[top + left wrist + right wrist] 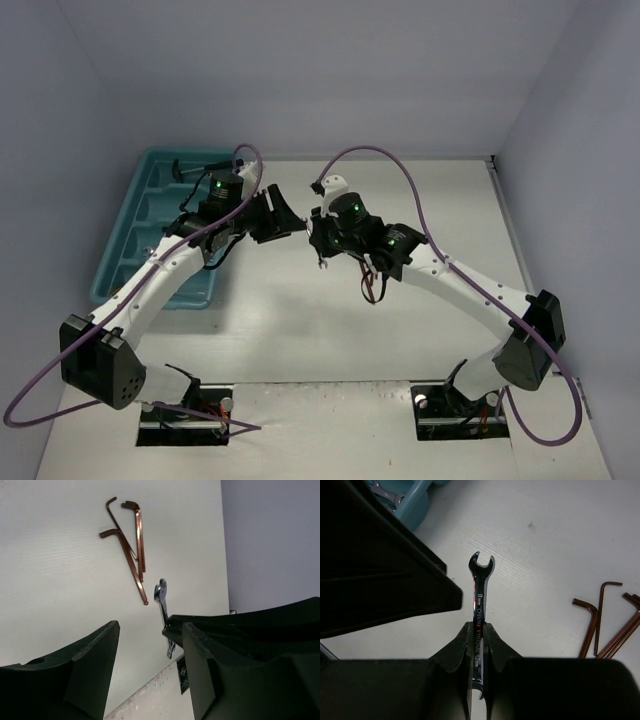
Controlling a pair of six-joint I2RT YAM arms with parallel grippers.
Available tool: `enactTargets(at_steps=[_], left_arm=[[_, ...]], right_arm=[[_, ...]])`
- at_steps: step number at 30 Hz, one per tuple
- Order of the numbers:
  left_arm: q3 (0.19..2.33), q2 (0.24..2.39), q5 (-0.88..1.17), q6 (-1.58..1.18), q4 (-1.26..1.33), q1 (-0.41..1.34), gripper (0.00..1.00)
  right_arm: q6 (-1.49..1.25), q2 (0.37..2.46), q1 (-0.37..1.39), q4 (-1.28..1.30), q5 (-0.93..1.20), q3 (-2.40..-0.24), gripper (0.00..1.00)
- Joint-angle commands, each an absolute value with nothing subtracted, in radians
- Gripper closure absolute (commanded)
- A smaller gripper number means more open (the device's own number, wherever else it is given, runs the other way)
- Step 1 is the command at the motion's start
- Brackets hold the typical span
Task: Sort the tools into containers
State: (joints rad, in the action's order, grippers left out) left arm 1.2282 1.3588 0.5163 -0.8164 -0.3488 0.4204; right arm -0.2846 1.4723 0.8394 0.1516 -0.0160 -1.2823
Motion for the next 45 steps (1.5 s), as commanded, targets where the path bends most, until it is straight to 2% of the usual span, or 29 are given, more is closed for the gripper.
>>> enactTargets(at_steps=[1, 6, 8, 10, 14, 16, 18, 22, 25, 29, 34, 39, 45], left_arm=[[1.259, 1.370, 0.550, -0.874, -0.179, 0.450, 0.50], [1.255, 1.396, 0.545, -0.899, -0.140, 0.470, 0.51], [1.253, 1.404, 0.538, -0.904, -0.133, 0.474, 0.60], [1.250, 1.405, 0.531, -0.909, -0.124, 0.474, 0.74], [1.259, 1.405, 0.518, -0.905, -0.124, 0.474, 0.95], [1.266, 1.403, 0.500, -0.899, -0.133, 0.472, 1.00], [1.266, 1.402, 0.492, -0.897, -0.136, 0.463, 1.00], [1.255, 1.385, 0.514, -0.897, -0.149, 0.367, 1.00], [1.247, 1.357, 0.544, -0.877, -0.185, 0.226, 1.00], [1.267, 1.342, 0.536, -0.787, -0.305, -0.025, 1.00], [1.268, 1.409, 0.547, -0.729, -0.389, -0.287, 0.91], [1.271, 1.517, 0.485, -0.691, -0.415, -0.384, 0.80], [1.329, 1.575, 0.376, -0.636, -0.484, -0.403, 0.63]], right_arm=[[-0.261, 1.426, 0.844, 0.069, 0.037, -1.276, 1.00], [-0.262, 1.413, 0.845, 0.051, 0.052, -1.274, 1.00], [-0.260, 1.413, 0.844, 0.047, 0.052, -1.273, 1.00], [-0.256, 1.415, 0.844, 0.044, 0.051, -1.275, 1.00], [-0.255, 1.424, 0.844, 0.044, 0.044, -1.279, 1.00], [-0.256, 1.427, 0.841, 0.044, 0.030, -1.282, 0.92], [-0.256, 1.427, 0.839, 0.046, 0.018, -1.284, 0.78], [-0.256, 1.415, 0.822, 0.048, 0.005, -1.271, 0.41], [-0.267, 1.392, 0.788, 0.055, -0.036, -1.246, 0.25], [-0.290, 1.365, 0.728, 0.090, -0.073, -1.193, 0.23], [-0.298, 1.357, 0.662, 0.144, -0.114, -1.119, 0.22], [-0.313, 1.380, 0.626, 0.182, -0.145, -1.072, 0.24], [-0.330, 1.476, 0.604, 0.204, -0.124, -1.052, 0.37]])
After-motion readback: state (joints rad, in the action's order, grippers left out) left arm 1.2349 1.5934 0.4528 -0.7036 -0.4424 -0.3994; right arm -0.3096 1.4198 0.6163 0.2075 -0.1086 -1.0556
